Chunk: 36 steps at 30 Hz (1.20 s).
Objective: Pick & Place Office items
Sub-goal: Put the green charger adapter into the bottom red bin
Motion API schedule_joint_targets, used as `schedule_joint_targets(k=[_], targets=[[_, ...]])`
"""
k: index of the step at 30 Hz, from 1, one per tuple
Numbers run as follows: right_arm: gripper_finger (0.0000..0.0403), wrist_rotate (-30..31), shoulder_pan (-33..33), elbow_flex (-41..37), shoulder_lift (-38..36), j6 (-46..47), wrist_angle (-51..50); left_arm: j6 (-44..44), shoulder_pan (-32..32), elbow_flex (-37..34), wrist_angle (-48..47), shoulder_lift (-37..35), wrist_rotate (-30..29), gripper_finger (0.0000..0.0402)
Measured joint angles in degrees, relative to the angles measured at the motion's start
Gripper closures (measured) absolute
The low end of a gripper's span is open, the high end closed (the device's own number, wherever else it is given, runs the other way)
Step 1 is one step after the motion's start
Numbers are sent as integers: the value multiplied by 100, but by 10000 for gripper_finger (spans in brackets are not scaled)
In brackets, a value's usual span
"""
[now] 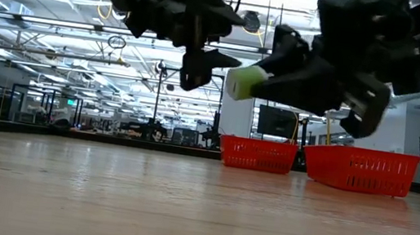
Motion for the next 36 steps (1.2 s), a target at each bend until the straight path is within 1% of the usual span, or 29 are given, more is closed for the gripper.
schedule_joint_targets(k=[2,4,7,10,12,13,15,17,18,21,23,25,28,31,36], targets=[[276,72,-66,2,-15,205,-34,112,84,-4,54,-41,101,128],[276,162,-96,12,-37,449,-164,440,142,-11,53,-162,-7,103],[276,553,-71,1,-302,747,-767,1151,187,-2,243,-331,-476,76],[276,1147,-110,19,-906,1115,-1669,1871,144,-7,257,-401,-924,58],[276,1436,-193,46,-1428,1489,-2569,2171,119,-7,273,-401,-1156,51],[276,1485,-255,146,-1664,1725,-3066,2284,120,-8,314,-398,-1245,48],[276,1488,-397,380,-2178,2333,-4116,2478,115,-9,526,-356,-1431,44],[276,1495,-565,714,-2531,2978,-5218,2544,95,-98,929,-307,-1648,42],[276,1495,-632,885,-2658,3258,-5828,2534,92,-204,1137,-300,-1663,42],[276,1564,-826,1395,-2815,4057,-7665,2363,86,-587,2124,-268,-1768,41],[276,1610,-924,1638,-2828,4457,-8541,2211,120,-847,2568,-273,-1778,41],[276,1457,-999,1719,-2790,4628,-9211,2099,137,-1042,2671,-272,-1918,41],[276,917,-1077,1723,-2672,4798,-9717,1931,93,-1232,2615,-267,-2348,41],[276,793,-1074,1724,-2489,4859,-9875,1811,24,-1348,2544,-267,-2830,41],[276,575,-1014,1728,-2046,4697,-9676,1793,-103,-1379,2410,-267,-3442,41]])
